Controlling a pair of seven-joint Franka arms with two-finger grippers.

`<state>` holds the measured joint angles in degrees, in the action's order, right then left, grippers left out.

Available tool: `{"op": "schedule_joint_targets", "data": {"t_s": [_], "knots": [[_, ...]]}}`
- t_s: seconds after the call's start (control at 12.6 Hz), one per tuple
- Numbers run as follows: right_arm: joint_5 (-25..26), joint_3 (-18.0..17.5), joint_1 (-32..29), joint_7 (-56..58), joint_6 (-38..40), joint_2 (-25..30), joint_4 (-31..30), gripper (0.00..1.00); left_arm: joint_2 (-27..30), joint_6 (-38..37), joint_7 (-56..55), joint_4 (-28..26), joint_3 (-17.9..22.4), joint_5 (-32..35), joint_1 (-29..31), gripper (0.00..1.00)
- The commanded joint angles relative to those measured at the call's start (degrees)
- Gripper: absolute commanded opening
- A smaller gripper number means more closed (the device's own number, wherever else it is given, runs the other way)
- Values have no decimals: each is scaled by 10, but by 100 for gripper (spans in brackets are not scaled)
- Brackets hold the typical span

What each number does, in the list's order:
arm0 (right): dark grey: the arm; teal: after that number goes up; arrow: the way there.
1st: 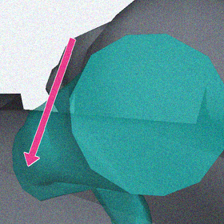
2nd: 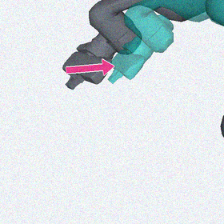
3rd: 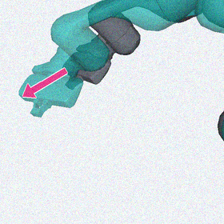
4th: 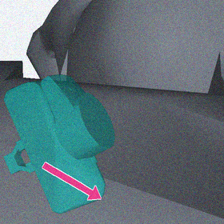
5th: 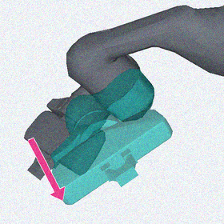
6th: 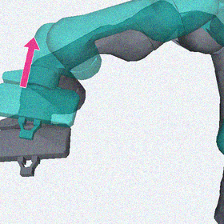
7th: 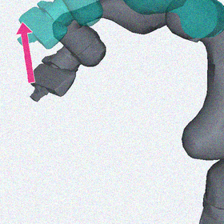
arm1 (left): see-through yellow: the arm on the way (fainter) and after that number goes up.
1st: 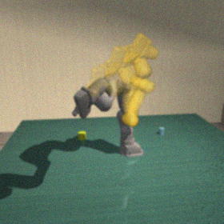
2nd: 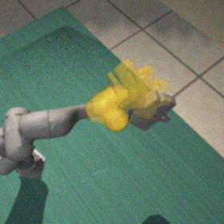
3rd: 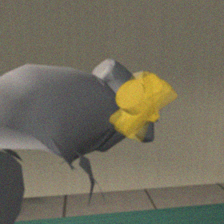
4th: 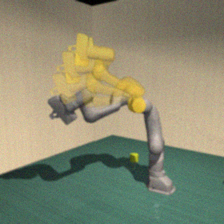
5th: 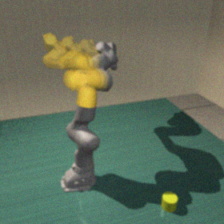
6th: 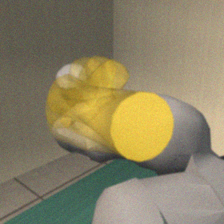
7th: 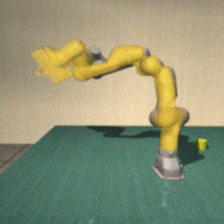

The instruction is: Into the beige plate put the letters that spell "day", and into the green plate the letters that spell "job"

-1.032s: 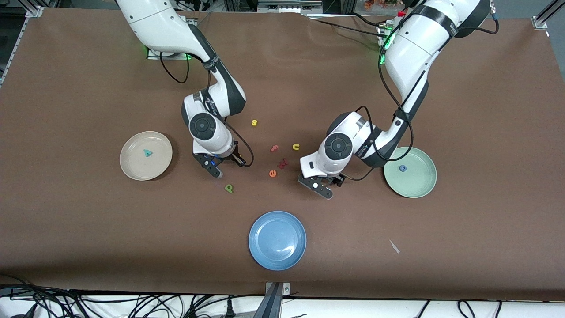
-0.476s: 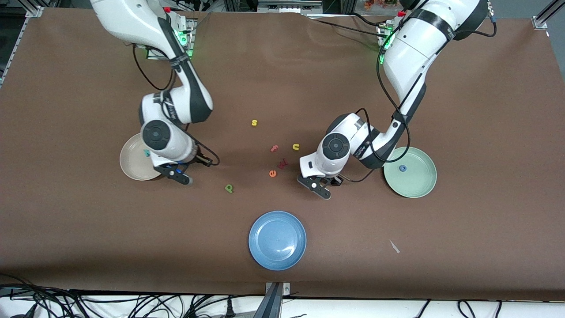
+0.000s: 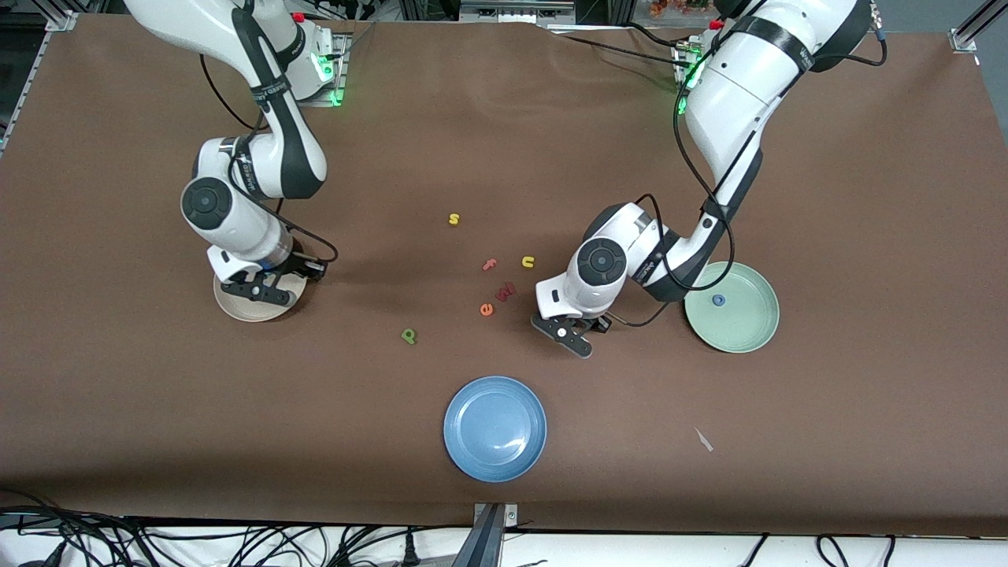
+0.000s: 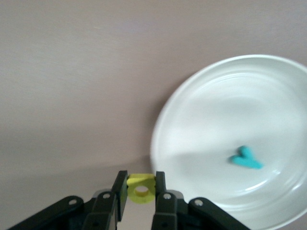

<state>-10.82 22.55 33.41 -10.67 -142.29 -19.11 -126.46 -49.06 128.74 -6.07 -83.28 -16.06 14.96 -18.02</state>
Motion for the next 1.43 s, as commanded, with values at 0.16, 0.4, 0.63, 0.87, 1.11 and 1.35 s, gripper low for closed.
{"op": "schedule_joint_targets", "data": {"t_s": [0.16, 0.4, 0.63, 0.87, 1.11, 1.35], "knots": [[-12, 42, 2, 125, -20, 14, -33, 48, 63, -109, 7, 5, -4, 8, 35, 0], [-18, 38, 2, 129, 36, 14, 0, 100, 90, -205, 42, 4, -5, 8, 71, 0], [-13, 28, 9, 142, 113, -1, 72, 100, 101, -259, 141, -5, -5, 10, 127, 0], [-15, -14, 9, 194, 112, -43, 124, 100, 100, -263, 175, -32, -2, 16, 173, 0], [-15, -55, 8, 210, 110, -98, 195, 100, 100, -262, 185, -65, -1, 32, 234, 0], [-13, -84, 8, 211, 108, -153, 272, 100, 99, -246, 180, -108, -1, 76, 250, 0]]}}
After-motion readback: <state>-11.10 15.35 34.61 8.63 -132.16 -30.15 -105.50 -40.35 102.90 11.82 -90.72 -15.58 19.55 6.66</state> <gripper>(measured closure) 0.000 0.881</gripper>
